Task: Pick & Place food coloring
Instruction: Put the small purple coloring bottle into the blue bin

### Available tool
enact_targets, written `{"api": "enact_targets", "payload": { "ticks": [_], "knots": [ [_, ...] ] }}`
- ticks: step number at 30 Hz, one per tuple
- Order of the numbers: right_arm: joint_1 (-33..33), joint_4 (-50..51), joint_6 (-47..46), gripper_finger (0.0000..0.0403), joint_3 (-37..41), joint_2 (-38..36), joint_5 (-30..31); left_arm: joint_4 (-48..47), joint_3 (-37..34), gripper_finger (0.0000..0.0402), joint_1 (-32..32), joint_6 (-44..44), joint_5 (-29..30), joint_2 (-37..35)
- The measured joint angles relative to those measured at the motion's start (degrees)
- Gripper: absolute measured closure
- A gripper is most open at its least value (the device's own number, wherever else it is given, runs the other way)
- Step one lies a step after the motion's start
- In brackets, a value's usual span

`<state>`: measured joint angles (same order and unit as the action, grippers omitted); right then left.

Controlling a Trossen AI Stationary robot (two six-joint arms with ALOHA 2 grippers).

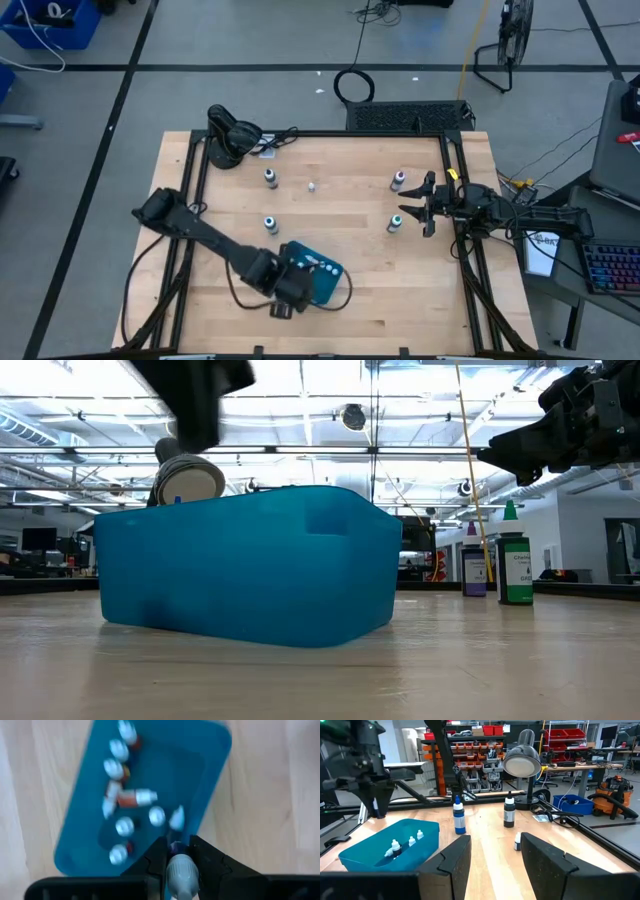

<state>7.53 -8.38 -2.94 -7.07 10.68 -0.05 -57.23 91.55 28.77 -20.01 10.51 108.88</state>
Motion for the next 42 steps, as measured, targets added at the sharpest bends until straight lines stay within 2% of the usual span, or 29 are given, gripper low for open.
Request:
{"api": "enact_targets", "payload": {
  "ticks": [4, 8, 15, 26, 34, 36, 42],
  "knots": [
    [-0.01, 0.02, 0.0, 0.0243, -0.02, 0.02, 0.0, -3.73, 0.0, 0.0336, -0.3, 0.06, -0.42, 1.51],
    [0.0, -0.02, 0.0, 0.0243, -0.02, 0.02, 0.0, -3.66, -1.11, 0.0336, -2.06, -0.43, -0.49, 1.85],
    [0.0, -0.02, 0.0, 0.0243, -0.02, 0.02, 0.01, -2.11, -7.49, 0.0336, -4.1, -2.27, -6.39, 1.79],
    [-0.01, 0.0, 0.0, 0.0243, -0.02, 0.02, 0.01, 11.01, -16.48, 0.0336, -6.51, -2.81, -10.97, 1.79],
    [0.0, 0.02, 0.0, 0.0243, -0.02, 0.02, 0.02, 13.89, -19.15, 0.0336, -6.64, -4.6, -14.46, 1.75],
    [-0.02, 0.01, 0.0, 0.0243, -0.02, 0.02, 0.0, 14.15, -19.21, 0.0319, -6.64, -4.75, -15.05, 1.72],
    [0.0, 0.02, 0.0, 0.0243, -0.02, 0.02, 0.01, 14.25, -19.25, 0.0227, -6.58, -6.31, -15.7, 1.82]
  ]
}}
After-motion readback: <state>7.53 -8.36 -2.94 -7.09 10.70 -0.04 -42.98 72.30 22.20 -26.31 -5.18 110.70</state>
